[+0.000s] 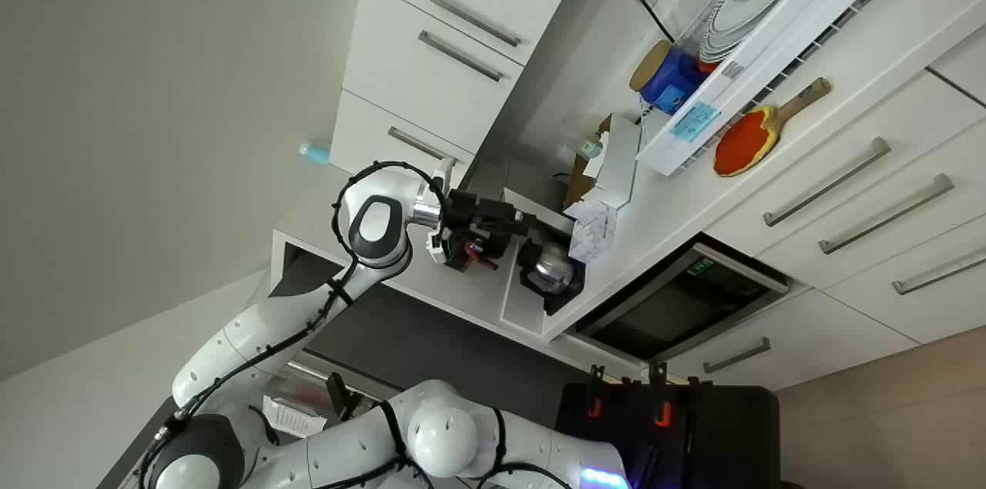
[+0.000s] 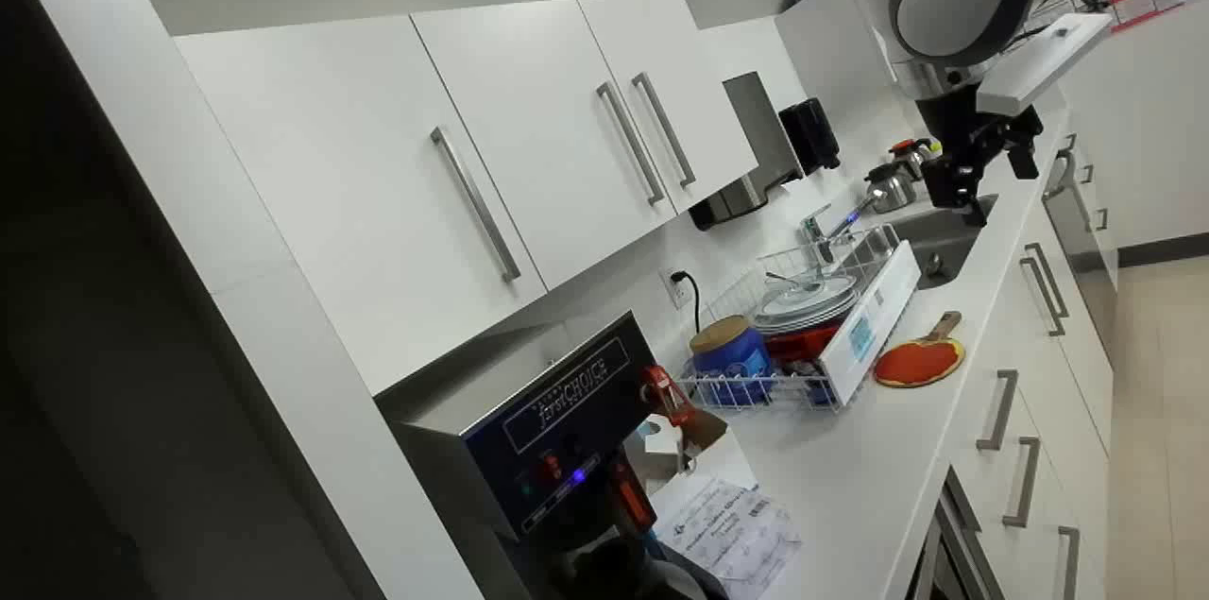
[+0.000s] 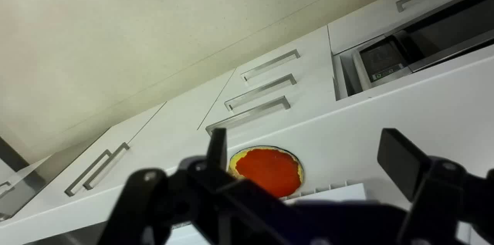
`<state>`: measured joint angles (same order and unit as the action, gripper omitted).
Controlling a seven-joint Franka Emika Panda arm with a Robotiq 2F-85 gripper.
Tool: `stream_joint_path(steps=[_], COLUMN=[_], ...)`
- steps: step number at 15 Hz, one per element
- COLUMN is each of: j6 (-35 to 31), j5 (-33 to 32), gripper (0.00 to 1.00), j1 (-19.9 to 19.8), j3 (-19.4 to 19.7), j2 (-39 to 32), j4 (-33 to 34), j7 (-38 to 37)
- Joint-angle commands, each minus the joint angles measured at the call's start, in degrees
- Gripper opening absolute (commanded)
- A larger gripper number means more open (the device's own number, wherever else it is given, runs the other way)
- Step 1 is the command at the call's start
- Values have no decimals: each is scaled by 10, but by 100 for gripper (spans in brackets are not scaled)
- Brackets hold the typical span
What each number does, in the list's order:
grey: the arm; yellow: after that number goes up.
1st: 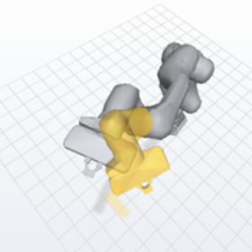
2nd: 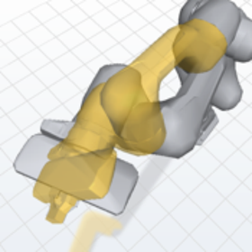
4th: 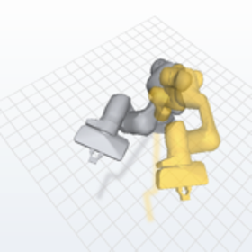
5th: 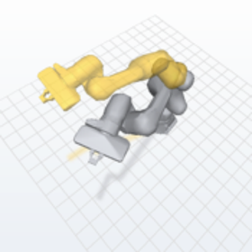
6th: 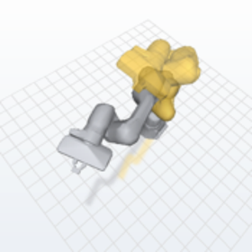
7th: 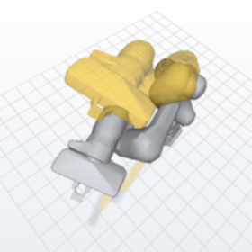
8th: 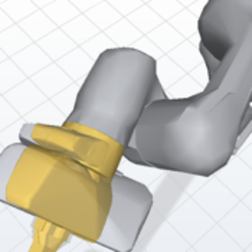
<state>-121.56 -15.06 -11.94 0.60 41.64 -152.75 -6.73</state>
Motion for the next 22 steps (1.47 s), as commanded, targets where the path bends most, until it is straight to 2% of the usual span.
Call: stream_joint_path(steps=[1,8,11,15,19,22], j6=[3,3,1,37,82,89], j5=[-2,-2,30,99,166,211], gripper=[100,100,100,100,100,100], j1=[4,4,48,124,182,216], j3=[3,3,3,-14,-52,-89], j2=[0,0,28,67,100,111], j4=[2,2,-16,-32,-43,-40], j7=[-2,-2,26,46,16,-4])
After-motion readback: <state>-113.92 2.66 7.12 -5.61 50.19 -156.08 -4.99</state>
